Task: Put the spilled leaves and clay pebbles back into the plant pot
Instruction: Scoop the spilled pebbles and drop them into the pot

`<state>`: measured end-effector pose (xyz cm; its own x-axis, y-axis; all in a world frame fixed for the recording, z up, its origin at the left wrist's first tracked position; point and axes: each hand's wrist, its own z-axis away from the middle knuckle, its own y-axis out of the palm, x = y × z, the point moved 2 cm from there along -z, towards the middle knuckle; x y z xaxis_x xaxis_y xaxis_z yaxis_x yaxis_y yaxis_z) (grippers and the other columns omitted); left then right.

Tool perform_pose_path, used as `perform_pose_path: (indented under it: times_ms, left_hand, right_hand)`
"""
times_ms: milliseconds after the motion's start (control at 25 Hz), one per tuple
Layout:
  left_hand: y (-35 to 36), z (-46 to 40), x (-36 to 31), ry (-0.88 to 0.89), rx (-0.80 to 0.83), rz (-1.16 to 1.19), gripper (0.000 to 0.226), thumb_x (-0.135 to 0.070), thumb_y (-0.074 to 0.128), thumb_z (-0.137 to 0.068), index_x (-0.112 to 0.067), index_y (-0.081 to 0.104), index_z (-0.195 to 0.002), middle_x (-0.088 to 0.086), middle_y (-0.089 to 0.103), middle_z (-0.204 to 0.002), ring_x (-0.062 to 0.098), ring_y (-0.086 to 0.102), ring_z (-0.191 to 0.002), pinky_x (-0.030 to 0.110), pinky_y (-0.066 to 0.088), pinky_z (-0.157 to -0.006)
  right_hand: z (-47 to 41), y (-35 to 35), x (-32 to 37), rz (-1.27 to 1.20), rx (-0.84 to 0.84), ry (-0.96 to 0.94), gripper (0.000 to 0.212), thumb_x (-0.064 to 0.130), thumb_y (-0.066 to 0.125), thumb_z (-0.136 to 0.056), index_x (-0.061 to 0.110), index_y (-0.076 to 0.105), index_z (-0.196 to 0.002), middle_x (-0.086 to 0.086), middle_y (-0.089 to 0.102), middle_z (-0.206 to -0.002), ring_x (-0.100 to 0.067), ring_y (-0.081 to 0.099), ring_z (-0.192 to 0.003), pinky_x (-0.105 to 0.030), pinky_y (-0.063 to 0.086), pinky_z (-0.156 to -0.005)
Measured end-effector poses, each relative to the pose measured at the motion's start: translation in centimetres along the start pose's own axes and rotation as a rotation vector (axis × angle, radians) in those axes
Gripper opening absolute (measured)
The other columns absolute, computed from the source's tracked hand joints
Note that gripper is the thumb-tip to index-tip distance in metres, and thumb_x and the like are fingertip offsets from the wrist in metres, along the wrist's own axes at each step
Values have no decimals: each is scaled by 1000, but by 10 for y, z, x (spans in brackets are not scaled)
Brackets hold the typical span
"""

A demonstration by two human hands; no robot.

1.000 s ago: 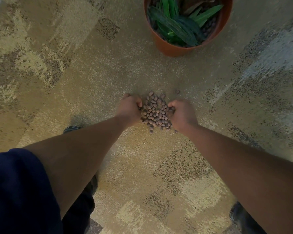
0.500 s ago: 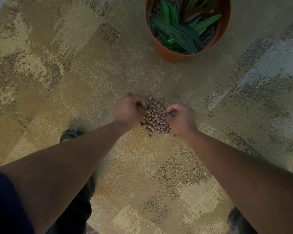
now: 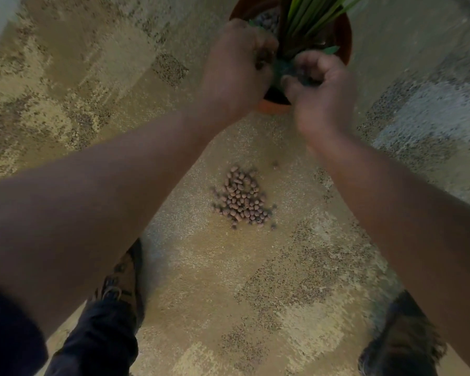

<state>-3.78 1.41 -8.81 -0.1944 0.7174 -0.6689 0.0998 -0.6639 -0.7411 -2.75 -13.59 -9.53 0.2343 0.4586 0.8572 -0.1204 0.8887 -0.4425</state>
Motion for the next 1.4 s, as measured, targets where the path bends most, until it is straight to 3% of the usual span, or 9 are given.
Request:
perform_pose_path:
  times_ms: [160, 320, 560, 720, 840, 1000, 1120, 1280, 1400]
  left_hand:
    - [3, 10, 14, 2, -19, 40, 24, -10, 65, -89, -16, 76, -110, 0, 67, -116, 6, 62, -99, 19, 55, -87]
    - [11, 56, 28, -53, -135, 144, 13, -3, 65, -86, -11, 70, -94, 4, 65, -102, 10, 63, -83, 12, 51, -68]
    - [59, 139, 79, -414, 482, -136, 45, -10, 74, -84, -21, 63, -126, 6, 54, -126, 26, 56, -116, 30, 49, -98]
    - [70, 175, 95, -416, 636, -199, 76, -19, 80, -78, -23, 41, -143, 9, 43, -137, 35, 42, -132, 53, 43, -112]
    - [76, 181, 95, -387, 619, -193, 71, -18, 77, -82, -24, 39, -142, 10, 44, -139, 36, 44, -132, 56, 44, -110]
    - [81, 186, 93, -350, 611, -131, 51, -11, 70, -88, -21, 50, -134, 11, 47, -140, 37, 49, -130, 55, 47, -109]
    - [82, 185, 94, -365, 574, -74, 43, -9, 67, -91, -20, 57, -131, 11, 48, -138, 36, 52, -127, 52, 49, -108]
    - [80, 183, 92, -388, 550, -52, 38, -9, 64, -95, -17, 61, -132, 12, 51, -136, 34, 55, -124, 43, 47, -109]
    - [81, 182, 92, -311, 579, -122, 32, -11, 65, -95, -16, 62, -127, 12, 53, -132, 34, 58, -117, 46, 53, -103]
  right_hand:
    - [0, 1, -7, 1, -19, -20, 31, 4, 71, -90, 16, 68, -119, 5, 70, -114, 8, 67, -90, -6, 52, -74]
    - [34, -2, -27, 89, 4, -65, 30, 1, 68, -91, 24, 65, -111, -5, 68, -110, 5, 63, -74, -7, 50, -62]
    - [95, 15, -111, 552, 491, 225, 12, 14, 72, -91, 15, 66, -101, -1, 68, -102, -18, 68, -87, -20, 53, -66]
    - [127, 13, -154, 714, 613, 394, 56, 25, 86, -77, 12, 55, -121, -7, 57, -124, -25, 65, -102, -39, 60, -85]
    - [139, 20, -171, 734, 572, 389, 48, 17, 78, -85, 16, 50, -124, -16, 44, -132, -28, 63, -101, -41, 62, -85]
    - [140, 28, -170, 660, 498, 313, 8, 12, 67, -93, 13, 59, -93, -12, 61, -110, -20, 64, -84, -28, 59, -66]
    - [139, 37, -162, 500, 448, 314, 15, 9, 69, -90, 19, 59, -88, -5, 65, -104, -19, 66, -88, -25, 58, -69]
    - [140, 50, -157, 404, 404, 347, 23, 11, 75, -87, 17, 62, -105, -4, 59, -121, -20, 64, -102, -32, 61, -86]
    - [144, 54, -157, 513, 460, 287, 15, 13, 70, -91, 20, 62, -101, -6, 61, -117, -22, 63, -97, -31, 59, -77]
